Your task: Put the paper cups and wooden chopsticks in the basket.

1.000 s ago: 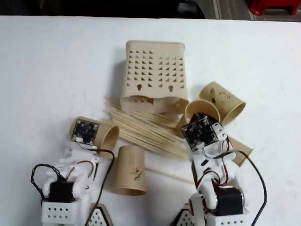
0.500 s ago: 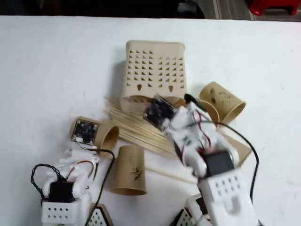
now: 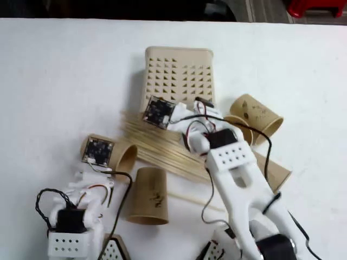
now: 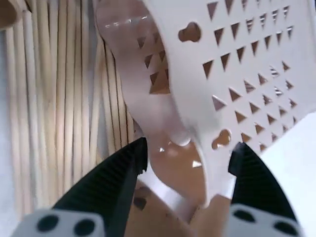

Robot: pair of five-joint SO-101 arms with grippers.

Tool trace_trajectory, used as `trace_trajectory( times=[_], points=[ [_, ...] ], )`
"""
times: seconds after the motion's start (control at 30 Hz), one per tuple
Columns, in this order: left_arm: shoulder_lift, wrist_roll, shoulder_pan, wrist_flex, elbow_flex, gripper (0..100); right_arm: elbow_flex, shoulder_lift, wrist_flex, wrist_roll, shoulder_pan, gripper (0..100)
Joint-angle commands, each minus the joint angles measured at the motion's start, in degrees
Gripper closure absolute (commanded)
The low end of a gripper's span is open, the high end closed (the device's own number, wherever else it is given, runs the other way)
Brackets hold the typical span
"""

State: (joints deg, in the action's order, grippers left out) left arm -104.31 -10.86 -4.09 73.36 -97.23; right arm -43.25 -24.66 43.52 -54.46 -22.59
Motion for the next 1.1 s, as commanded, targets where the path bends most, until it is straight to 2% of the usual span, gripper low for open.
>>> trace_trajectory(
  times=[0.0,0.13,0.37,0.43,0.5,0.6,1.07],
  points=[
    [0.0,0.4,0.0,0.3,0.3,98,3.0,6.2,-9.7,-0.6,1.5,72.6],
    [0.0,0.4,0.0,0.3,0.3,98,3.1,10.5,-19.6,-0.2,3.5,74.4],
    [0.0,0.4,0.0,0.3,0.3,98,4.2,11.8,-28.0,-0.6,4.4,98.8],
    [0.0,0.4,0.0,0.3,0.3,98,5.3,11.0,-28.0,-0.3,5.0,96.2],
    [0.0,0.4,0.0,0.3,0.3,98,6.4,9.8,-28.0,-0.3,5.1,98.0],
    [0.0,0.4,0.0,0.3,0.3,98,8.5,7.4,-25.3,-0.3,5.1,97.6],
    [0.0,0.4,0.0,0.3,0.3,98,26.5,3.1,1.4,-0.3,4.0,97.7]
  ],
)
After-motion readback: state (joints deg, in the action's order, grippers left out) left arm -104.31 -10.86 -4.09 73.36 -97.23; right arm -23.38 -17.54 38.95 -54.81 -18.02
